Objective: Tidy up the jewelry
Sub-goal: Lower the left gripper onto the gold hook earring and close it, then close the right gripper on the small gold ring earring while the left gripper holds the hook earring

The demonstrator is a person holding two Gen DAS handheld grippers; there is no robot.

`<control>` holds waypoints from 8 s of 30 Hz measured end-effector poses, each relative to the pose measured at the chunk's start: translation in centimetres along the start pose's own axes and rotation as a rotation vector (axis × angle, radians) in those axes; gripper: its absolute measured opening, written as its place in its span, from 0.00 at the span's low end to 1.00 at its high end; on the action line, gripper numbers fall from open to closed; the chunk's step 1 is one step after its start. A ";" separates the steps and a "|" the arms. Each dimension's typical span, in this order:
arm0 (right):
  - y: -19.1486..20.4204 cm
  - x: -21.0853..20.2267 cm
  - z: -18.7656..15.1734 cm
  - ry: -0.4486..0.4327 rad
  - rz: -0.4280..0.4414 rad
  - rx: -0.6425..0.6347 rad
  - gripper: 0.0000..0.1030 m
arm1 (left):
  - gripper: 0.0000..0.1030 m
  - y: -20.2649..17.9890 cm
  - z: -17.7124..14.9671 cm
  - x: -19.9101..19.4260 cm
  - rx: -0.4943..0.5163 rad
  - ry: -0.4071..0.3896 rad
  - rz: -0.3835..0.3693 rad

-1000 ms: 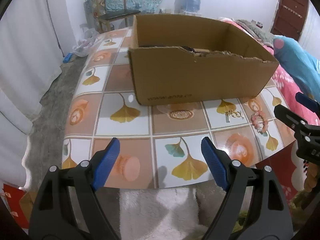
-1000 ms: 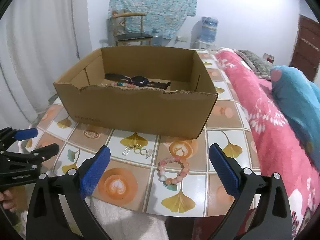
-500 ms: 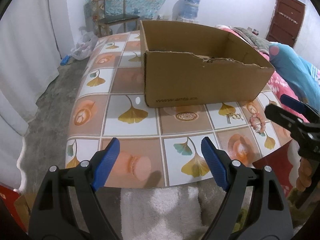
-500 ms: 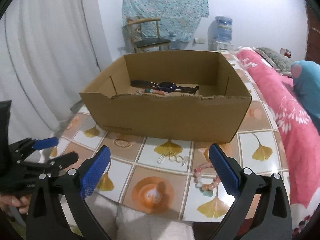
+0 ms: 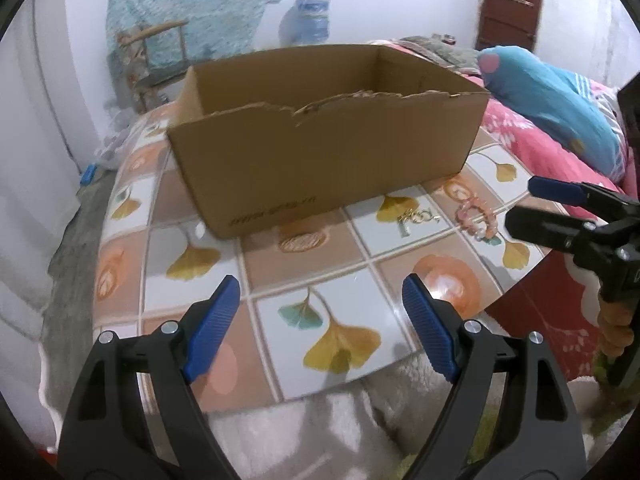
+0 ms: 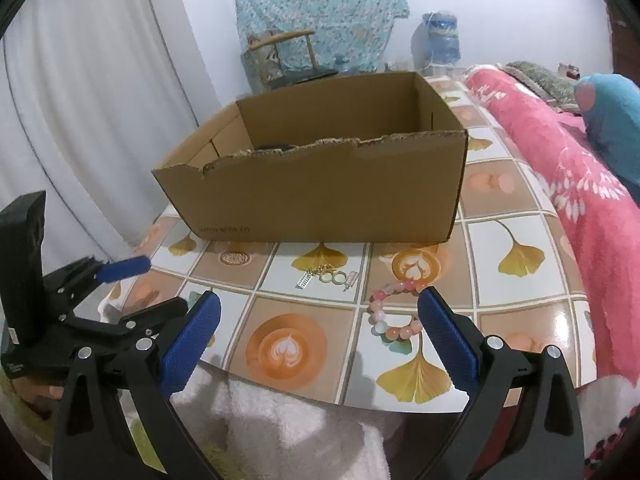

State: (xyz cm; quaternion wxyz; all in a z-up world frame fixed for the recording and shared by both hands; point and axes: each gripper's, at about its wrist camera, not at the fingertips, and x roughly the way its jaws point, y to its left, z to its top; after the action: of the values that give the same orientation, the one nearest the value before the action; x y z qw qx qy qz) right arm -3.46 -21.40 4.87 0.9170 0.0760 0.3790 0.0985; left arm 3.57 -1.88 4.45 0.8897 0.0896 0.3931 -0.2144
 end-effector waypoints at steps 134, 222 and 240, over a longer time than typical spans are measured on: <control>0.0 8.7 1.3 0.195 -0.166 -0.109 0.17 | 0.01 -0.2 1.6 6.5 0.069 0.101 -0.133; 3.3 7.6 -0.8 0.215 -0.158 -0.100 0.17 | 0.01 -0.4 1.2 6.5 0.068 0.075 -0.119; 3.0 8.9 -0.7 0.268 -0.140 -0.069 0.11 | 0.01 -0.5 1.2 6.6 0.072 0.075 -0.121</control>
State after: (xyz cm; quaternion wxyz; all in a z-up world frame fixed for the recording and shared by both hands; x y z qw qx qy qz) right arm 1.90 -16.36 -1.03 0.8648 0.0041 0.4989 0.0567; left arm 8.08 -4.79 0.37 0.8560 0.1054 0.4227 -0.2783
